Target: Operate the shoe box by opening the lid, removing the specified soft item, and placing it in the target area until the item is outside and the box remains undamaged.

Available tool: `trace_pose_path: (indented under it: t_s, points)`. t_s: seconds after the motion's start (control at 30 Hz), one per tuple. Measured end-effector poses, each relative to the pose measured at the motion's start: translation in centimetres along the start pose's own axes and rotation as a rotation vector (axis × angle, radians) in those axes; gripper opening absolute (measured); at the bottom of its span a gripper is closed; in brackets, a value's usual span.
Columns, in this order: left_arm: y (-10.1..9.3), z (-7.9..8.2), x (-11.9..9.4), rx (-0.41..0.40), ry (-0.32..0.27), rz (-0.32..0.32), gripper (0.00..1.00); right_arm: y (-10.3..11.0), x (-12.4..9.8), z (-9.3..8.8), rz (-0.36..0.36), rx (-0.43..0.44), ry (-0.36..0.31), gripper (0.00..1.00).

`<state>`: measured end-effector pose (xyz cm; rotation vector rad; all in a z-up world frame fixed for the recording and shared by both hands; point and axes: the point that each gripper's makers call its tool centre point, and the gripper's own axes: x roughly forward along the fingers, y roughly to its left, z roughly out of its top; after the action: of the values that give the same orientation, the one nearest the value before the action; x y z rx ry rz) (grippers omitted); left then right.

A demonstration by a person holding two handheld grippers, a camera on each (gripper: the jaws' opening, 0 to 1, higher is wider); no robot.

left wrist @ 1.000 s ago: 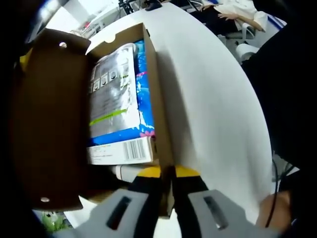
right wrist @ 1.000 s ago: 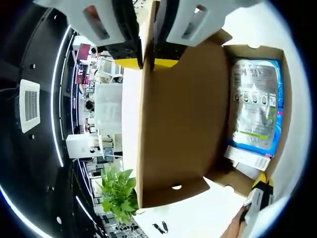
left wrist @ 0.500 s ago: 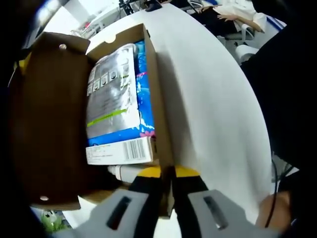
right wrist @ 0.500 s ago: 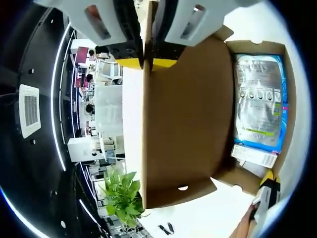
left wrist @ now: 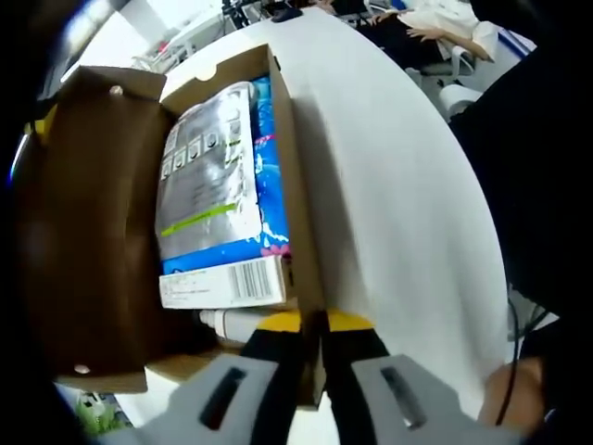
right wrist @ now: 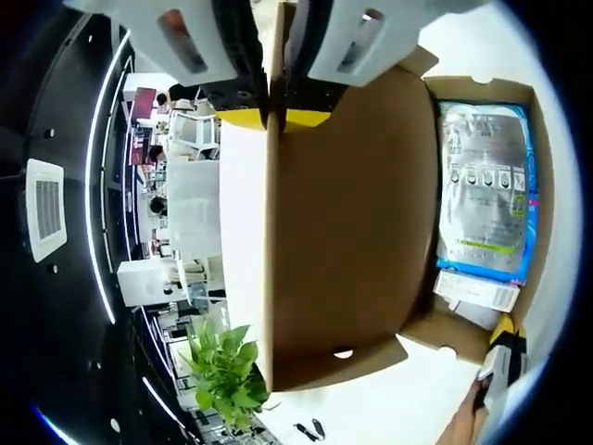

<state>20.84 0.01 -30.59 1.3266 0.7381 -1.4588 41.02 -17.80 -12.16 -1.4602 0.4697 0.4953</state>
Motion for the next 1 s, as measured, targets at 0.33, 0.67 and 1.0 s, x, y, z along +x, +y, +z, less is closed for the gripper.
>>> trace_pose_path:
  t_s: [0.33, 0.67, 1.0]
  points:
    - [0.0, -0.1, 0.2, 0.001, 0.006, -0.009, 0.06, 0.1, 1.1, -0.1, 0.063, -0.006, -0.005, 0.03]
    - [0.0, -0.2, 0.4, -0.005, 0.005, -0.022, 0.05, 0.3, 1.9, -0.1, 0.118, 0.017, 0.014, 0.03]
    - [0.0, -0.2, 0.3, -0.008, 0.008, -0.021, 0.05, 0.2, 3.0, -0.5, 0.123, 0.042, 0.033, 0.04]
